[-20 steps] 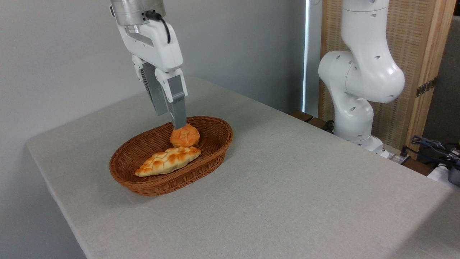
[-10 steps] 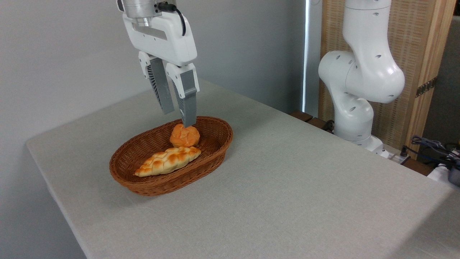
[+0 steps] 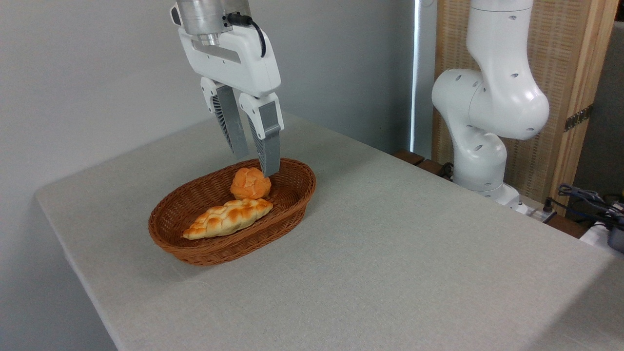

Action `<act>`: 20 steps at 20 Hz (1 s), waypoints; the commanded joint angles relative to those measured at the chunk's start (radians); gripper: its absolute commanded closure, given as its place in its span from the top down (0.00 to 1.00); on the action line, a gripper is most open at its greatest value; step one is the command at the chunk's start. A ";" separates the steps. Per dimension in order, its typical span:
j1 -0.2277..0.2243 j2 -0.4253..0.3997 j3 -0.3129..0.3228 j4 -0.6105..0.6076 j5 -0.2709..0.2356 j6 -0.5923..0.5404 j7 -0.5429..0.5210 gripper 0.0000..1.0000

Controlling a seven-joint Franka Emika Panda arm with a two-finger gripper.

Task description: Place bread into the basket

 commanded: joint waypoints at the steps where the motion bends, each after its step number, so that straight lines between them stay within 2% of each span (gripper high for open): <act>1: -0.008 -0.025 0.024 -0.031 0.007 0.029 0.008 1.00; 6: -0.019 -0.028 0.079 -0.028 -0.007 0.032 0.011 1.00; 20: -0.030 -0.025 0.079 -0.028 -0.007 0.025 0.005 1.00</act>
